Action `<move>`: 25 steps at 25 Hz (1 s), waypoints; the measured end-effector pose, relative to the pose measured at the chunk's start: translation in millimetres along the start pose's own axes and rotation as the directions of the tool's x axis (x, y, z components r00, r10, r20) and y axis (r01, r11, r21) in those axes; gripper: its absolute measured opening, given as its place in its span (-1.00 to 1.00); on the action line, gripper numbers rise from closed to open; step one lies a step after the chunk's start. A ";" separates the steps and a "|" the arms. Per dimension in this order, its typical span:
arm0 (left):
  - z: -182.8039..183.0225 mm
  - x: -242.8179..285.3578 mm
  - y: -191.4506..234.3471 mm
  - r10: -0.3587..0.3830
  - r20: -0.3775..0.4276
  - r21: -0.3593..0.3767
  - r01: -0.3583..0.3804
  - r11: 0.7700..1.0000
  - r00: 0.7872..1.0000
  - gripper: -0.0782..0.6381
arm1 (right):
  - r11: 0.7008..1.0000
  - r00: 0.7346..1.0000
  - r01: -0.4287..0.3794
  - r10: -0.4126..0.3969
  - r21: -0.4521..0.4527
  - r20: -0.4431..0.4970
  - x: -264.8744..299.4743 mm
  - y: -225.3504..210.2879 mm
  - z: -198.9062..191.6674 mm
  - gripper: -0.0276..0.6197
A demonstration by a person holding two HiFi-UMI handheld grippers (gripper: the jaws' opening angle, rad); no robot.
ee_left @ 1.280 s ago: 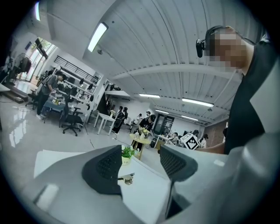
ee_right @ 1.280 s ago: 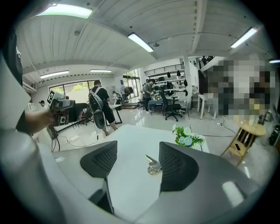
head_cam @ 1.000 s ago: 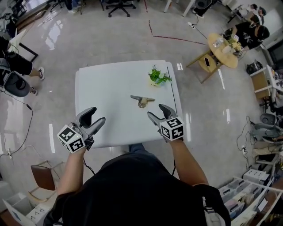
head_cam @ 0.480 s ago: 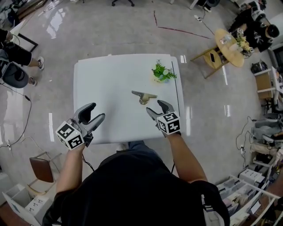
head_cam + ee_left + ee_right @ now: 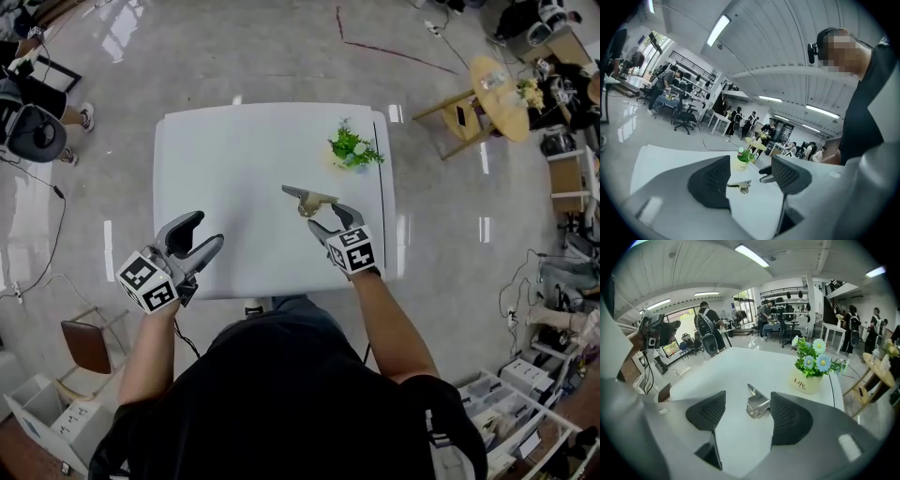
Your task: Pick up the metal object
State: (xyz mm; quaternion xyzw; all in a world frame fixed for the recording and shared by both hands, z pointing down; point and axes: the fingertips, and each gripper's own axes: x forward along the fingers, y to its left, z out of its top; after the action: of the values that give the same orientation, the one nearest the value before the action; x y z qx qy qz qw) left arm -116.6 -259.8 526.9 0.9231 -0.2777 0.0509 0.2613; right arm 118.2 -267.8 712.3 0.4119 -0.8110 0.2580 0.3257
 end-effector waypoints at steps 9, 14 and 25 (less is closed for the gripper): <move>-12.0 3.7 8.7 0.030 -0.010 -0.036 -0.031 0.999 0.999 -0.06 | 0.996 0.998 -0.010 0.004 -0.093 -0.064 23.8 -7.4 -13.1 0.09; -17.6 7.1 13.7 0.042 -0.021 -0.051 -0.043 0.998 0.999 -0.05 | 0.986 0.994 -0.015 -0.004 -0.167 -0.108 36.8 -10.9 -17.0 0.09; -23.2 8.8 30.6 0.070 -0.028 -0.080 -0.072 0.994 0.997 -0.05 | 0.955 0.982 -0.046 -0.011 -0.292 -0.191 67.8 -11.5 -29.2 0.08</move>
State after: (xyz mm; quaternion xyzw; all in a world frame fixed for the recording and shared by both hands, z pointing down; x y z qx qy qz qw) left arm -124.5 -273.9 562.8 0.9005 -0.3089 0.0607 0.3000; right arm 106.6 -287.7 783.4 0.3247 -0.8092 0.1752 0.4573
